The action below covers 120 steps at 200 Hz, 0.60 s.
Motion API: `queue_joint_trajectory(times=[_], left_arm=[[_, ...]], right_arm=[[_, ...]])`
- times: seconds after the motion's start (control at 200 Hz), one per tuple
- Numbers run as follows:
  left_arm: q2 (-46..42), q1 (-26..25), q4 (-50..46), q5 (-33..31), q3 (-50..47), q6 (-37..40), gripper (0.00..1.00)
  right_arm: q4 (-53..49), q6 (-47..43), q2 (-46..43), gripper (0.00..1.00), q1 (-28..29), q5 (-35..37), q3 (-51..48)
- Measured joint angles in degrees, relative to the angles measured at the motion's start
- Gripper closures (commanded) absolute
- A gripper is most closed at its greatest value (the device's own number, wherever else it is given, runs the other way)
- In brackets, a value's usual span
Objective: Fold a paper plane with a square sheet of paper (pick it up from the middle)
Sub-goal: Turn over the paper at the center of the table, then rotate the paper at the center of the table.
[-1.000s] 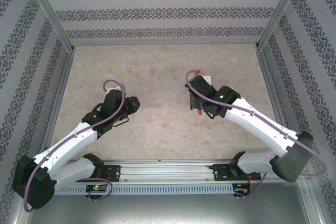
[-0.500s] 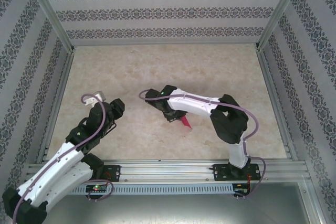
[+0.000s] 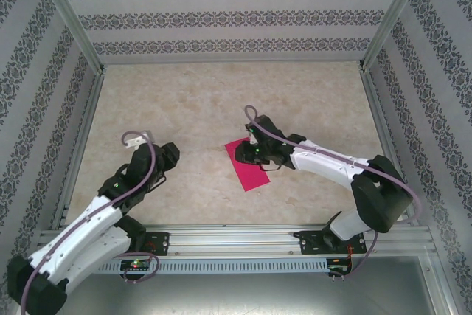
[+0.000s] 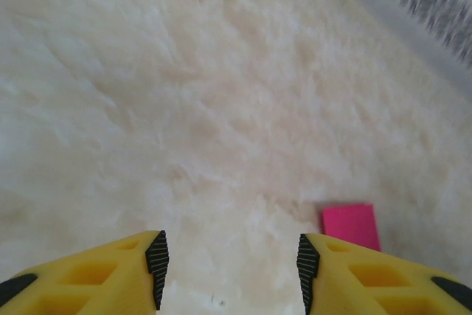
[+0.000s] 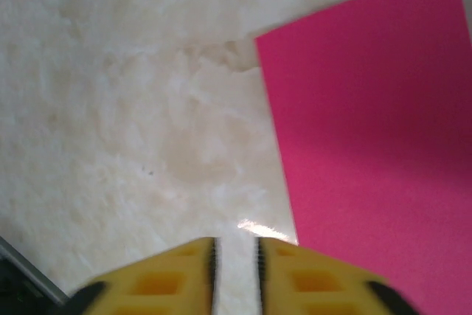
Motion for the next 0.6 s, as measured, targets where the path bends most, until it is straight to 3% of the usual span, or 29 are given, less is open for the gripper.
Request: queue_joint_trajectory(times=[0.245, 0.49, 0.6], left_arm=[[16.96, 0.00, 4.61, 13.38, 5.84, 2.21, 0.52], [28.15, 0.00, 7.45, 24.04, 10.95, 3.67, 0.52], [34.58, 0.00, 8.68, 29.03, 14.21, 4.31, 0.58]], right_arm=[[14.25, 6.43, 7.87, 0.89, -1.09, -8.94, -7.17], [25.83, 16.22, 11.67, 0.88, -0.31, -7.76, -11.82], [33.16, 22.84, 12.17, 0.87, 1.97, -4.39, -14.10]])
